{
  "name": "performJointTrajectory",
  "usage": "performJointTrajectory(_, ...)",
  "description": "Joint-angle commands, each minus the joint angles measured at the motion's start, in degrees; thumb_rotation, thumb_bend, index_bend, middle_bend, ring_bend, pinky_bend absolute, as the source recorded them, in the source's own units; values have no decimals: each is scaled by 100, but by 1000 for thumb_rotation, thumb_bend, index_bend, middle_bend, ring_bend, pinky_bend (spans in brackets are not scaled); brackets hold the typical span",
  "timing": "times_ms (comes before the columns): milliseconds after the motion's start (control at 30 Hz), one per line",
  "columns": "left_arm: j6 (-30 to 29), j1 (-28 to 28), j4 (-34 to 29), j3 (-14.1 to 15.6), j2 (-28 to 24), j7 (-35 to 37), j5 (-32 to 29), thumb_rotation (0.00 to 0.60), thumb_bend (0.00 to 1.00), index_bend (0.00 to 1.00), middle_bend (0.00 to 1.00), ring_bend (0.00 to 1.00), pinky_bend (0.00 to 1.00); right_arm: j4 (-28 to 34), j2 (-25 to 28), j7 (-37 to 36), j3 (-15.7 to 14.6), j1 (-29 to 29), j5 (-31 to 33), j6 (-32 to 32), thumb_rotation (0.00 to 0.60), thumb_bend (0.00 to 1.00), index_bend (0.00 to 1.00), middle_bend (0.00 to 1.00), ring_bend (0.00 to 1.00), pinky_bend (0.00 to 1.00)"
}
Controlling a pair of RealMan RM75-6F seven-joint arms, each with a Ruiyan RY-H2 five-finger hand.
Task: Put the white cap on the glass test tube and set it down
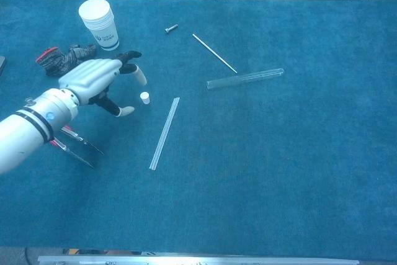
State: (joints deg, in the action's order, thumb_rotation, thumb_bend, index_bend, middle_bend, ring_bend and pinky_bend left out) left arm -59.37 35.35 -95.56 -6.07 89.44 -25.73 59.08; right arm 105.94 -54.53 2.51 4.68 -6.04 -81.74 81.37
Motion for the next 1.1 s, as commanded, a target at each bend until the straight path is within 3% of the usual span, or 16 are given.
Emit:
performJointTrajectory(33, -16, 66, 154, -29, 140, -51, 26, 600, 246, 344, 0, 0, 16, 10, 3, 14, -3, 1, -2, 0, 600, 301, 264, 202, 42, 221)
performJointTrajectory(733, 165, 266, 1022, -44, 613, -127, -114, 600, 246, 387, 0, 0, 16, 26, 16, 52, 9, 8, 65, -21, 600, 301, 264, 202, 41, 221)
performJointTrajectory(1100, 269, 326, 1156, -93, 698, -125, -252, 600, 272, 407, 0, 0, 17, 22, 3, 61, 4, 15, 70, -22, 600, 301, 264, 202, 42, 221)
